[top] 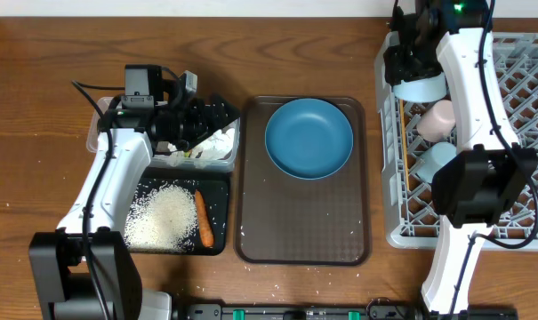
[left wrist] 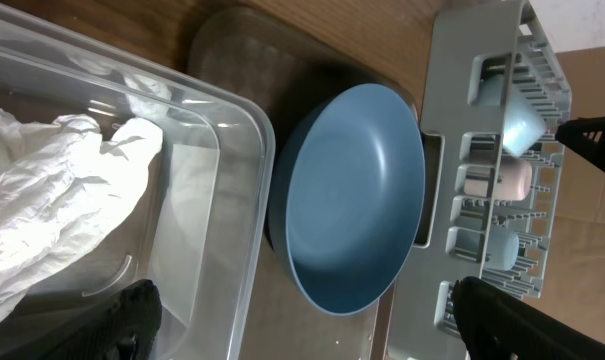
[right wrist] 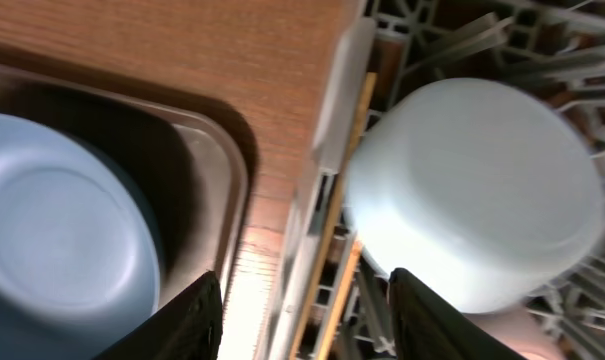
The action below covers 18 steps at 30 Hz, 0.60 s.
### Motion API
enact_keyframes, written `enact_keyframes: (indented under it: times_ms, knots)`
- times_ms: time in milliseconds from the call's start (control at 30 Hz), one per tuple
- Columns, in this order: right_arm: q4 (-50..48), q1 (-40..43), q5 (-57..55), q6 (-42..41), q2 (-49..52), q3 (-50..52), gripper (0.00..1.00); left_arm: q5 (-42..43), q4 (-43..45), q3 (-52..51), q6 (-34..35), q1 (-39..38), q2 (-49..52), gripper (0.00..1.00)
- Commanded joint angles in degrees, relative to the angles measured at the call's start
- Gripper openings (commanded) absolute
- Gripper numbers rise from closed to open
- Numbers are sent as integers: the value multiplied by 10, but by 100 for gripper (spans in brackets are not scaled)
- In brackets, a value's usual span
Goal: Sort waste into correct bins and load items into the dishwasher rack
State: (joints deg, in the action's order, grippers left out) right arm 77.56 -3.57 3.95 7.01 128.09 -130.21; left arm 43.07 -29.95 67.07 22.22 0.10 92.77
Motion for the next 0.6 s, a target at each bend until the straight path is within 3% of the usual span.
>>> enact_keyframes:
  times_ms: [0, 433, 567]
  knots:
    - [-2, 2, 46, -13, -12, 28, 49, -3, 0, -3, -6, -1, -12, 95]
    - [-36, 0, 66, -23, -12, 125, 29, -3, 0, -3, -6, 0, -12, 95]
    - [-33, -2, 66, -23, -12, 125, 16, -3, 0, -3, -6, -1, -12, 95]
